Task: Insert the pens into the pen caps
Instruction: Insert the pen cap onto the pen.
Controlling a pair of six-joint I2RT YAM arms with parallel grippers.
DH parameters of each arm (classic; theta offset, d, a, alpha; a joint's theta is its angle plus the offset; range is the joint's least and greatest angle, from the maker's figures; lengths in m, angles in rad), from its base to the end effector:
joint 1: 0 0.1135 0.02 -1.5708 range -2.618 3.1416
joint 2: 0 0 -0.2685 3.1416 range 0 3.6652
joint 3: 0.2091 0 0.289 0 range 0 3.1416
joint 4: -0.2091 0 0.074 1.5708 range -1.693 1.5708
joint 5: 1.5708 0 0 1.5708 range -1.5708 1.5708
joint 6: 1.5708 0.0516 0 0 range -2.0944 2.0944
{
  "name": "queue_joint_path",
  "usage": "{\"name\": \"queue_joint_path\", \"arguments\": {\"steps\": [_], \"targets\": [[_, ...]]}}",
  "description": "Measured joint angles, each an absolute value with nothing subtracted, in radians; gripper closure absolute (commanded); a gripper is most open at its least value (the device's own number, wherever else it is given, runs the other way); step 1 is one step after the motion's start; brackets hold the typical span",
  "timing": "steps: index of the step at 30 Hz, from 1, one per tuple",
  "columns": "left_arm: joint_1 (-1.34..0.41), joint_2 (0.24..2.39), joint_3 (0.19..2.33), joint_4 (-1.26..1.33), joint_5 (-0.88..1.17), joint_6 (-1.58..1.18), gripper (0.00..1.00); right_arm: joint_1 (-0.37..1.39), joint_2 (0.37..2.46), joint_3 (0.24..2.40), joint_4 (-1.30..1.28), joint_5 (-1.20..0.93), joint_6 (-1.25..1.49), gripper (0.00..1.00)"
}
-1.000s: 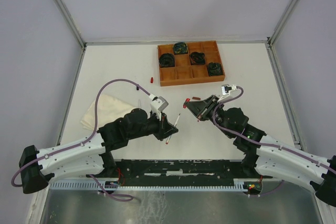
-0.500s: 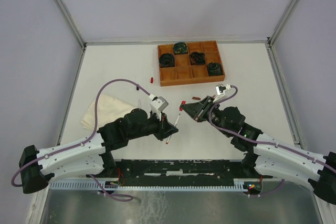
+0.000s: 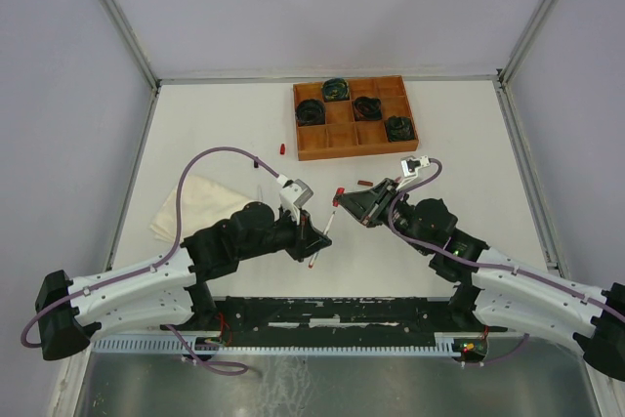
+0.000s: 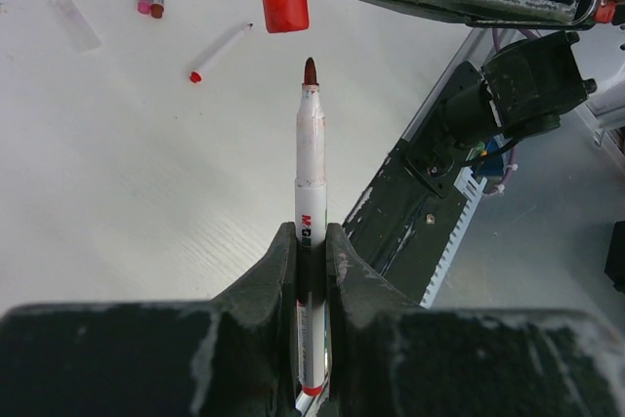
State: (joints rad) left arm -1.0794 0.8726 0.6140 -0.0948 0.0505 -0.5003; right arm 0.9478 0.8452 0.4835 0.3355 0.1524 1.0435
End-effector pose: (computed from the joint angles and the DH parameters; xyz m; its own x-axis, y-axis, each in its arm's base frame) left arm 0.1175 -0.2250 0.2614 -0.5764 0.0617 -0.8148 0.7139 0.5232 -0.4654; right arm 0.1536 0.2004 0.2672 -0.6249 0.5942 -0.5065 -0.3462 0.3706 0.8619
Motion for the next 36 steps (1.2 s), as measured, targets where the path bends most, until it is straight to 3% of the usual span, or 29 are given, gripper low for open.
{"name": "queue_joint_path", "arguments": {"steps": [36], "targets": [[-1.080, 0.873, 0.614, -0.097, 0.004, -0.500, 0.97, 0.947, 0.881, 0.490, 0.327, 0.072, 1.019, 0.95]]}}
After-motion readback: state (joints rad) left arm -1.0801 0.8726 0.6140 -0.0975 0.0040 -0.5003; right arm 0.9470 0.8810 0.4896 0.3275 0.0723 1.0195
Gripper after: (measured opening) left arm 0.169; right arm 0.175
